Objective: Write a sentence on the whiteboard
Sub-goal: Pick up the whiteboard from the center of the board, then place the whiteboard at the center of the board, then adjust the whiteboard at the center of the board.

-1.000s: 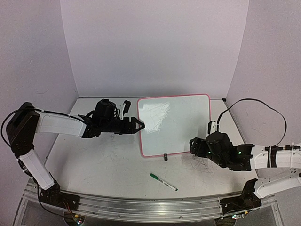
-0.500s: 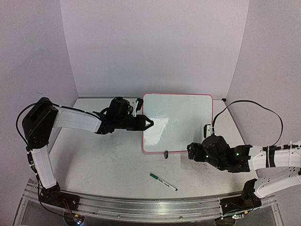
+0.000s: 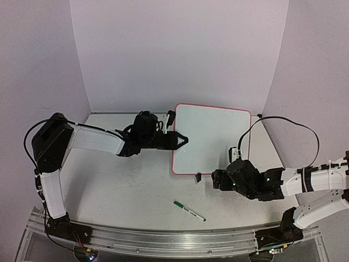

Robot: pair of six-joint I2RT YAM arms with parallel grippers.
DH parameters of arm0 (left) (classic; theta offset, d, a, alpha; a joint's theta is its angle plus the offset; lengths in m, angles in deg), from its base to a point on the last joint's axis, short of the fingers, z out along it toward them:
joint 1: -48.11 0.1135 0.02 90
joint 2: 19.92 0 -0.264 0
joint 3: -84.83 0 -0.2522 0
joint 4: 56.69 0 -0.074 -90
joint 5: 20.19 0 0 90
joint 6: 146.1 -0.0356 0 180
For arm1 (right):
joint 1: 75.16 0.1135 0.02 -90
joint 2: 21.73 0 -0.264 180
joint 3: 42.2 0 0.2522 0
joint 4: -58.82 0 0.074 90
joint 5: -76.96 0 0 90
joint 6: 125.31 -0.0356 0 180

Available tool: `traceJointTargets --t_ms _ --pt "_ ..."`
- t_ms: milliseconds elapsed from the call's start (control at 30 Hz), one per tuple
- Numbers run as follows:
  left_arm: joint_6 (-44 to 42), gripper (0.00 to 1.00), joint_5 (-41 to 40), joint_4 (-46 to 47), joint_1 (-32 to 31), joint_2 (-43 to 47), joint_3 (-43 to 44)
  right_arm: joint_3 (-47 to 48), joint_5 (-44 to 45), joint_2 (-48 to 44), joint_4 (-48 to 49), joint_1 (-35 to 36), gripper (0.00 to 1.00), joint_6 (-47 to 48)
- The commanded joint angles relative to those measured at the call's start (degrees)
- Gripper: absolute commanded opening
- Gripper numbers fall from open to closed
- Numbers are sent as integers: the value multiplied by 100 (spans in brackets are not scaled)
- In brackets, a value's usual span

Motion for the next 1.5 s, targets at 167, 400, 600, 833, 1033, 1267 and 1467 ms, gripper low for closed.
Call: traceJointTargets --t_ms 167,400,600,833,1033,1267,1467 --pt "80 28 -58 -120 -135 -347 -158 406 -1166 930 1086 67 87 604" --pt "69 60 -189 -123 -131 97 -700 931 -1497 2142 1585 11 76 499" --pt "1 77 -465 -140 -44 923 -1472 1033 -1359 2402 1781 11 71 401" --pt "-6 85 -449 -226 405 1544 -1976 875 -1118 2063 1705 18 75 196" --pt "-46 59 -399 -226 514 1331 -1883 1147 -1187 2290 1569 35 75 211" --pt "-235 40 -284 -217 514 1010 -1662 1383 -1133 2657 1836 64 68 164" --pt "-326 30 -256 -203 515 741 -1517 1587 -988 2926 1989 144 59 180"
